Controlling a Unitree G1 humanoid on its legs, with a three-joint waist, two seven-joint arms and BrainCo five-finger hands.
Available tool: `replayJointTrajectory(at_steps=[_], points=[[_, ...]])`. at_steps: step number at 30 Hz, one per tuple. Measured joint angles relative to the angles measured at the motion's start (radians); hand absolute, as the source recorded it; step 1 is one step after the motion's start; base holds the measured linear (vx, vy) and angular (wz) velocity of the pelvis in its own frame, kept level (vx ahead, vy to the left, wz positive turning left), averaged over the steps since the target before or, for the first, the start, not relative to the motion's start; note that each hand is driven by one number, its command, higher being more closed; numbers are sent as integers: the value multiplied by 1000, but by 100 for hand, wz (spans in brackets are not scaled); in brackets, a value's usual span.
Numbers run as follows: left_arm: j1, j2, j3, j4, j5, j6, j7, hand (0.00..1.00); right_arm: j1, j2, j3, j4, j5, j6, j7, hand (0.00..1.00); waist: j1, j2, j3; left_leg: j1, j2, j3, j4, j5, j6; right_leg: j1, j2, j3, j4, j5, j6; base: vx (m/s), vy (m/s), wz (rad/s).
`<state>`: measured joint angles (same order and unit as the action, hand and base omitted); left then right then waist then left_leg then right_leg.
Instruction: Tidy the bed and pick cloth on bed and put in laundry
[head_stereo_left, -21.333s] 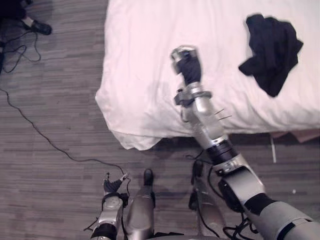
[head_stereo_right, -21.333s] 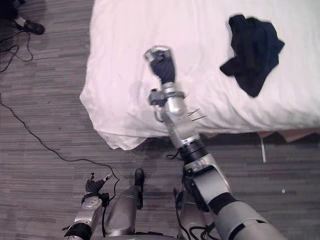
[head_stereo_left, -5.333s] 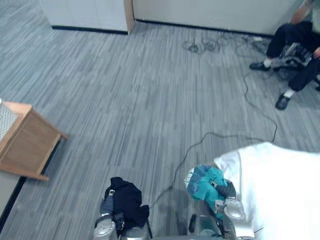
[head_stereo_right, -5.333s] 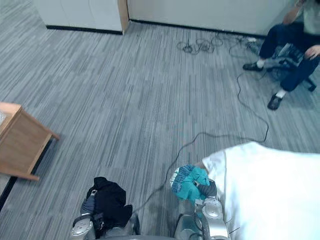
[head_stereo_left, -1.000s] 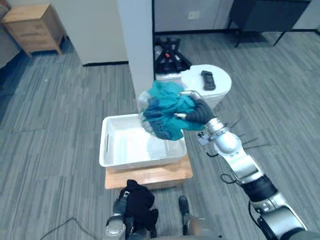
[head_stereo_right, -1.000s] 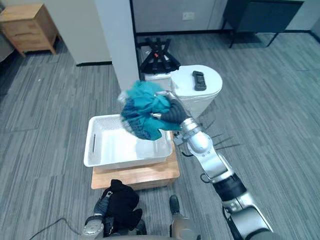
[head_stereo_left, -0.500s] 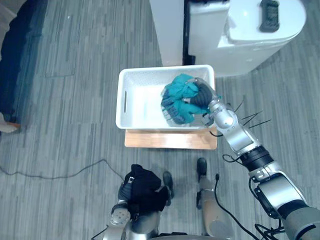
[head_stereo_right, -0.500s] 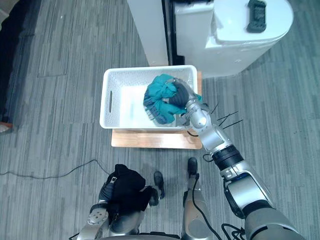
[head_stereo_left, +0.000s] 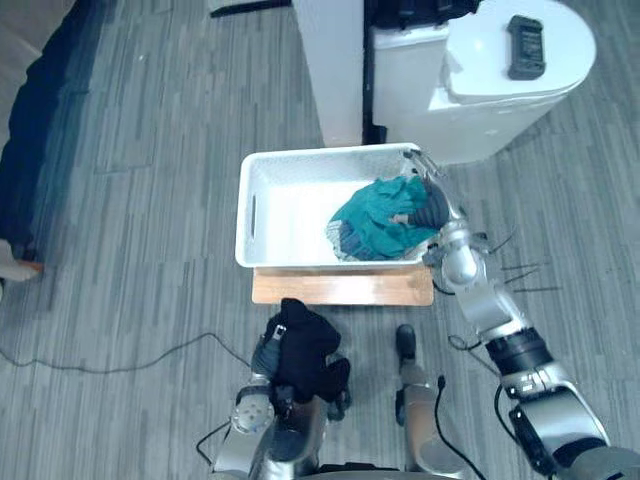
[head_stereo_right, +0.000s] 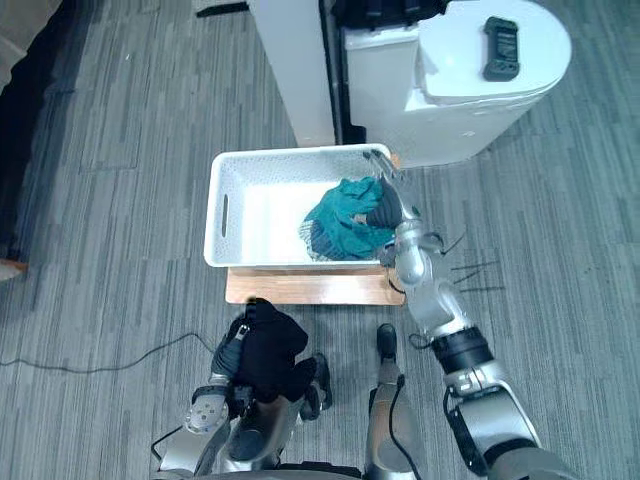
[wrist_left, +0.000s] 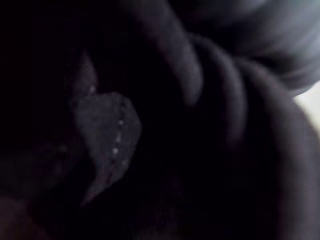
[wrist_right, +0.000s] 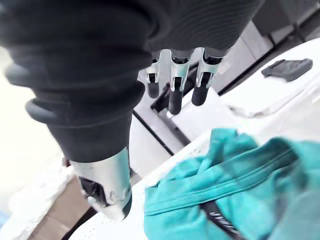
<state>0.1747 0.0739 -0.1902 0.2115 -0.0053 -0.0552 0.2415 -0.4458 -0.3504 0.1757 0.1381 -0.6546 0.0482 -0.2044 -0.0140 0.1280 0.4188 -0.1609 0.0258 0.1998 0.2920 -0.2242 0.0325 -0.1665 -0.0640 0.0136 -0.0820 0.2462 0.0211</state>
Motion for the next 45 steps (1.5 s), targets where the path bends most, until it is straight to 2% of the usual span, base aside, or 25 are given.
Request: replayJointTrajectory(at_steps=[2, 4, 6, 8, 10, 11, 12, 18, 19, 22, 27, 29, 30, 34, 40, 44, 45], points=[[0, 21, 10, -36, 2, 0, 1, 100, 96, 18, -49, -52, -37, 1, -19, 0, -3, -13, -38, 14, 2, 17, -10, -2, -1, 8, 3, 17, -16, -1, 2, 32, 13, -28], [-3, 31, 45, -78, -3, 1, 2, 100, 183, 44, -109, -93, -66, 6, -38, 0, -22, -26, -66, 39, 12, 26, -13, -3, -3, 29, 11, 17, -16, -3, 5, 48, -3, -17], [-17, 30, 101, -145, -13, 2, 5, 100, 294, 81, -198, -152, -82, 27, -58, 0, -32, -48, -120, 72, 14, 47, -34, -7, -10, 45, 13, 20, -16, -15, 20, 36, -6, -15], [-53, 30, 161, -186, -25, 2, 15, 100, 361, 98, -252, -196, -85, 39, -76, 0, -40, -57, -143, 86, 15, 52, -37, -8, -12, 56, 15, 20, -16, -16, 23, 9, -3, -15], [-106, 42, 243, -214, -33, 2, 42, 100, 418, 117, -295, -206, -84, 43, -84, 0, -57, -70, -164, 102, 16, 67, -44, -8, -12, 63, 16, 26, -16, -17, 23, -30, 4, -18], [-139, 63, 281, -215, -33, 2, 60, 100, 448, 121, -306, -206, -83, 45, -84, 0, -59, -74, -178, 107, 16, 79, -46, -9, -12, 62, 17, 30, -16, -17, 24, -48, -4, -28], [-175, 95, 315, -215, -32, 2, 87, 100, 476, 131, -315, -206, -81, 45, -84, 0, -75, -78, -186, 112, 16, 91, -47, -9, -12, 62, 17, 33, -16, -17, 24, -49, -4, -26], [-298, 154, 357, -194, -15, 4, 175, 100, 567, 149, -309, -206, -34, 45, -81, 0, -98, -82, -195, 125, 36, 175, -51, -20, -16, 53, 17, 46, -16, -19, 28, -57, -11, -15], [-319, 163, 356, -164, 1, 5, 194, 100, 569, 149, -293, -206, -16, 45, -81, 0, -111, -86, -198, 122, 48, 206, -52, -17, -20, 45, 17, 46, -15, -17, 30, -32, -29, -2], [-382, 181, 350, -79, 17, 18, 215, 100, 572, 150, -253, -218, 2, 43, -81, 0, -113, -92, -202, 85, 63, 248, -39, -10, -32, -1, 19, 54, -9, -4, 38, -41, -30, -13], [-487, 187, 347, 59, 34, 51, 256, 100, 579, 163, -167, -309, 39, 40, -97, 0, -117, -116, -184, 12, 96, 312, -7, -13, -30, -78, 27, 70, -11, 41, 49, -44, -10, -10], [-531, 206, 347, 108, 54, 57, 268, 100, 579, 180, -138, -333, 60, 37, -108, 0, -129, -140, -168, -15, 104, 339, -3, -6, -38, -110, 28, 71, -13, 64, 47, -57, 11, -4], [-553, 218, 346, 131, 59, 60, 275, 0, 572, 185, -124, -342, 63, 37, -119, 0, -136, -147, -152, -25, 112, 358, -2, 1, -37, -123, 28, 73, -16, 81, 52, -46, 22, -2], [-612, 212, 312, 202, 85, 84, 298, 0, 561, 187, -105, -356, 71, 35, -142, 0, -135, -149, -100, -37, 117, 408, 0, 10, -31, -163, 31, 83, -16, 121, 52, -20, 57, -18], [-615, 149, 290, 230, 128, 101, 305, 0, 568, 190, -100, -352, 77, 36, -146, 0, -136, -148, -96, -25, 118, 431, -12, 10, -31, -170, 37, 97, -16, 135, 55, 19, 56, -13], [-583, 115, 272, 228, 138, 100, 305, 0, 604, 210, -102, -305, 95, 36, -144, 0, -135, -147, -96, 39, 118, 433, -53, 14, -37, -113, 44, 94, -17, 134, 56, 18, 28, 2], [-557, 107, 273, 221, 141, 100, 305, 0, 633, 219, -103, -298, 95, 36, -143, 0, -137, -137, -97, 73, 122, 436, -84, 24, -37, -87, 50, 82, -17, 128, 54, 45, 26, 22]])
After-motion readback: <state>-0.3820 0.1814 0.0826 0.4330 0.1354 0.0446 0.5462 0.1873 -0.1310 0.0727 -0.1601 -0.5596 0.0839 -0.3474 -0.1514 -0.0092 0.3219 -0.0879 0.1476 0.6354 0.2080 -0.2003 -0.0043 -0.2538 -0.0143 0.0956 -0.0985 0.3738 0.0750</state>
